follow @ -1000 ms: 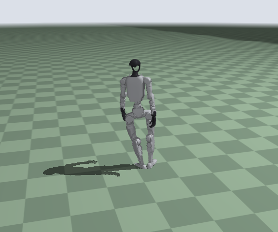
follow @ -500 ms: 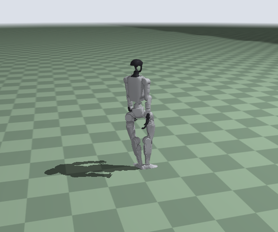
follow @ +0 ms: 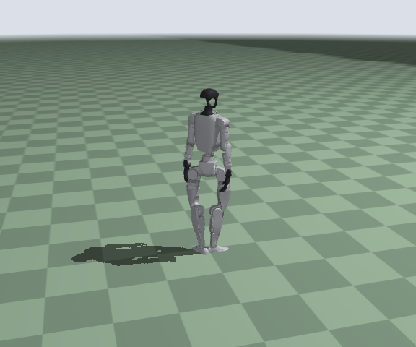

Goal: In place motions

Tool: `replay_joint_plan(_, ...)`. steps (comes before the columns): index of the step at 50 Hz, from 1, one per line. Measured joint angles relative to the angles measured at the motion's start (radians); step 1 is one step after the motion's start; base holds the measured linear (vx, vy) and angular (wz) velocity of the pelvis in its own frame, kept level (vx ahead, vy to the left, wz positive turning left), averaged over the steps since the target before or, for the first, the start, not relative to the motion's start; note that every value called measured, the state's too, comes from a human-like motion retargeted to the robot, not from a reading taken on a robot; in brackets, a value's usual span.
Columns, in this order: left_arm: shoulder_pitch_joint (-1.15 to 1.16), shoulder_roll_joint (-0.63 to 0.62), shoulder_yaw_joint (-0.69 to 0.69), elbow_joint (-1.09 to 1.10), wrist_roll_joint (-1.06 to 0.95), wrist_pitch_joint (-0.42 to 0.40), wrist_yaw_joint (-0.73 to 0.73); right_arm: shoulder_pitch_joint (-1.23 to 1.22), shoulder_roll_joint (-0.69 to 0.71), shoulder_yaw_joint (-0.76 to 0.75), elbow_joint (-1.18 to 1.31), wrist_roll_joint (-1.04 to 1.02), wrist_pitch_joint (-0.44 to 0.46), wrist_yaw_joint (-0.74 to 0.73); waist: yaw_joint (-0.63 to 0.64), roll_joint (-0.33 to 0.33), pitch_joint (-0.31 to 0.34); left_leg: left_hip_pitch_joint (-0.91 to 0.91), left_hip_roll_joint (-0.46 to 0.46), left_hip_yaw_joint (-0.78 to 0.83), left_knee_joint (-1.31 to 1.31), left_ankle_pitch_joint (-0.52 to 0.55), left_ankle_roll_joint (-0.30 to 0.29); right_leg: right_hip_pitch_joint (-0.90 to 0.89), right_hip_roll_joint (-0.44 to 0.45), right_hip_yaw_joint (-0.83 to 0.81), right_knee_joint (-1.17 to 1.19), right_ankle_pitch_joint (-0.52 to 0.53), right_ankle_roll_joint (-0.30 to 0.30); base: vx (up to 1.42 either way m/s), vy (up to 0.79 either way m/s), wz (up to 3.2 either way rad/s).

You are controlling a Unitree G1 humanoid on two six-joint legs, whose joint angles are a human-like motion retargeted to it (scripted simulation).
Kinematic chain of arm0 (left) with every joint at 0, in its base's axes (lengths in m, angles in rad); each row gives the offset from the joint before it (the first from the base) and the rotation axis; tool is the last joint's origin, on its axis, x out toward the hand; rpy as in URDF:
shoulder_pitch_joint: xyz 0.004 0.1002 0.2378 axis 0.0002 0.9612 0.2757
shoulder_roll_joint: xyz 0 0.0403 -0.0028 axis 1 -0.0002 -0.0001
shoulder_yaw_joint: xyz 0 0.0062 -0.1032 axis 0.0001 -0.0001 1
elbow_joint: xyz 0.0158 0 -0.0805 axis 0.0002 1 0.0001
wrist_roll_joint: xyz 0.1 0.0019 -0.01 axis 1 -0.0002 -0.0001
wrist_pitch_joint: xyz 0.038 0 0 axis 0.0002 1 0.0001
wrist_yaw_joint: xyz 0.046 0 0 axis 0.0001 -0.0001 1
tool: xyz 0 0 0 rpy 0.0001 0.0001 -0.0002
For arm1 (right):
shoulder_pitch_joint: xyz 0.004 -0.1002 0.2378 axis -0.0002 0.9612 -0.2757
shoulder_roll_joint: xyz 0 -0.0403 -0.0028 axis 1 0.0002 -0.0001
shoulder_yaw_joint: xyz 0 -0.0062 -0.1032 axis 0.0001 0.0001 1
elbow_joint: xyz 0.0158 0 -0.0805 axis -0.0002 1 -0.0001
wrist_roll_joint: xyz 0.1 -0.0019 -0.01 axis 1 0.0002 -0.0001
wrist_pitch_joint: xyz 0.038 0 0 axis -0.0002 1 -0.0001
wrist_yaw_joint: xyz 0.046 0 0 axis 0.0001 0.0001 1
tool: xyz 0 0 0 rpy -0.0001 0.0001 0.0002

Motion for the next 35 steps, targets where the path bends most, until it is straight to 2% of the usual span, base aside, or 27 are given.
replay_joint_plan(2, 0.033, 0.0, 0.028, -0.008, -0.008, 0.0, 0.0, -0.012, -0.004, 0.026, 0.025, -0.013, 0.006, -0.002, 0.015, -0.023, -0.023, -0.022, 0.034, 0.016, 0.121, 0.005, 0.021, -0.013, -0.021, 0.031, -0.007, -0.004, -0.003, 0.07, 0.06, -0.68)
replay_joint_plan(3, 0.049, -0.001, 0.038, -0.011, -0.016, 0.0, 0.0, -0.019, -0.006, 0.04, 0.04, -0.023, 0.012, -0.005, 0.025, -0.037, -0.039, -0.046, 0.06, 0.017, 0.203, 0.007, 0.05, -0.024, -0.038, 0.051, -0.009, -0.004, -0.005, 0.07, 0.07, -0.86)
replay_joint_plan(5, 0.072, -0.006, 0.057, -0.013, -0.03, 0.002, -0.002, -0.033, -0.011, 0.068, 0.07, -0.045, 0.031, -0.013, 0.053, -0.063, -0.068, -0.112, 0.099, -0.017, 0.368, -0.022, 0.151, -0.049, -0.068, 0.1, -0.013, -0.002, -0.01, 0.06, 0.1, -1.14)
replay_joint_plan(8, 0.088, -0.027, 0.081, -0.01, -0.045, 0.005, -0.003, -0.05, -0.018, 0.108, 0.107, -0.065, 0.061, -0.032, 0.121, -0.084, -0.075, -0.237, 0.087, -0.236, 0.514, -0.045, 0.167, -0.076, -0.079, 0.204, -0.012, 0.006, -0.029, 0.02, 0.17, -1.61)
replay_joint_plan(11, 0.081, -0.058, 0.087, -0.013, -0.059, 0.003, -0.002, -0.067, -0.027, 0.134, 0.121, -0.066, 0.078, -0.041, 0.194, -0.113, -0.054, -0.313, -0.065, -0.486, 0.49, -0.037, 0.161, -0.093, -0.102, 0.313, -0.004, 0.017, -0.046, -0.07, 0.23, -1.71)
replay_joint_plan(15, 0.066, -0.088, 0.059, -0.022, -0.065, -0.005, -0.004, -0.063, -0.031, 0.133, 0.092, -0.066, 0.063, -0.029, 0.256, -0.114, -0.012, -0.317, -0.285, -0.81, 0.283, 0.036, 0.148, -0.082, -0.089, 0.381, -0.004, 0.023, -0.06, -0.06, 0.17, -1.33)
replay_joint_plan(17, 0.059, -0.097, 0.042, -0.022, -0.057, -0.007, -0.004, -0.058, -0.032, 0.127, 0.077, -0.063, 0.053, -0.018, 0.284, -0.092, 0.003, -0.291, -0.342, -0.941, 0.158, 0.105, 0.143, -0.076, -0.059, 0.421, 0.001, 0.021, -0.064, 0.04, 0.09, -1.33)
replay_joint_plan(18, 0.057, -0.101, 0.034, -0.021, -0.053, -0.007, -0.003, -0.055, -0.031, 0.122, 0.073, -0.063, 0.05, -0.015, 0.293, -0.075, 0.008, -0.275, -0.355, -0.995, 0.097, 0.175, 0.162, -0.073, -0.039, 0.436, 0.006, 0.018, -0.066, 0.09, 0.04, -1.09)
replay_joint_plan(20, 0.061, -0.109, 0.022, -0.023, -0.051, -0.009, -0.003, -0.049, -0.027, 0.117, 0.071, -0.065, 0.048, -0.014, 0.272, -0.05, -0.005, -0.233, -0.379, -1.075, 0.035, 0.184, 0.2, -0.073, -0.019, 0.448, 0.013, 0.012, -0.065, 0.13, -0.03, -0.62)
replay_joint_plan(22, 0.067, -0.108, 0.024, -0.034, -0.049, -0.004, -0.018, -0.047, -0.015, 0.126, 0.076, -0.059, 0.058, -0.018, 0.24, -0.016, -0.021, -0.248, -0.27, -0.869, 0.028, 0.179, 0.177, -0.089, 0.016, 0.476, 0.019, 0.012, -0.068, 0.1, -0.09, -0.9)
replay_joint_plan(23, 0.067, -0.105, 0.025, -0.043, -0.043, 0.0, -0.023, -0.042, -0.006, 0.131, 0.076, -0.047, 0.063, -0.024, 0.259, -0.016, -0.019, -0.249, -0.286, -0.893, 0.02, 0.191, 0.172, -0.092, 0.026, 0.517, 0.022, 0.015, -0.074, 0.02, -0.1, -1.71)
replay_joint_plan(25, 0.055, -0.093, 0.01, -0.068, -0.028, 0.002, -0.025, -0.041, 0.003, 0.131, 0.078, -0.003, 0.059, -0.028, 0.301, -0.035, 0.01, -0.253, -0.278, -0.833, 0.022, 0.204, 0.175, -0.08, 0.032, 0.582, 0.031, 0.019, -0.086, -0.04, -0.07, -1.74)
replay_joint_plan(27, 0.042, -0.072, -0.026, -0.088, 0.003, -0.001, -0.016, -0.029, -0.003, 0.129, 0.078, 0.032, 0.039, -0.005, 0.311, -0.038, 0.017, -0.23, -0.281, -0.85, 0.0, 0.201, 0.173, -0.079, 0.033, 0.595, 0.04, 0.017, -0.093, -0.01, -0.03, -0.01)
replay_joint_plan(29, 0.032, -0.054, -0.055, -0.102, 0.039, -0.01, -0.001, -0.017, -0.01, 0.126, 0.078, 0.035, 0.036, 0.024, 0.248, -0.025, -0.005, -0.204, -0.28, -0.932, -0.022, 0.188, 0.149, -0.087, 0.026, 0.529, 0.043, 0.007, -0.088, 0.04, -0.03, 1.1)
replay_joint_plan(32, 0.028, -0.04, -0.058, -0.113, 0.057, -0.021, 0.014, -0.017, -0.012, 0.139, 0.087, 0.004, 0.056, 0.016, 0.287, -0.03, -0.014, -0.209, -0.259, -0.881, -0.026, 0.182, 0.141, -0.096, 0.026, 0.568, 0.047, 0.006, -0.085, -0.04, -0.03, -0.51)
replay_joint_plan(35, 0.024, -0.035, -0.056, -0.104, 0.043, -0.021, -0.005, -0.031, -0.017, 0.146, 0.091, -0.011, 0.069, -0.006, 0.243, -0.027, -0.006, -0.207, -0.265, -0.915, -0.024, 0.184, 0.141, -0.088, 0.032, 0.517, 0.035, 0.005, -0.092, -0.08, 0.0, 0.6)
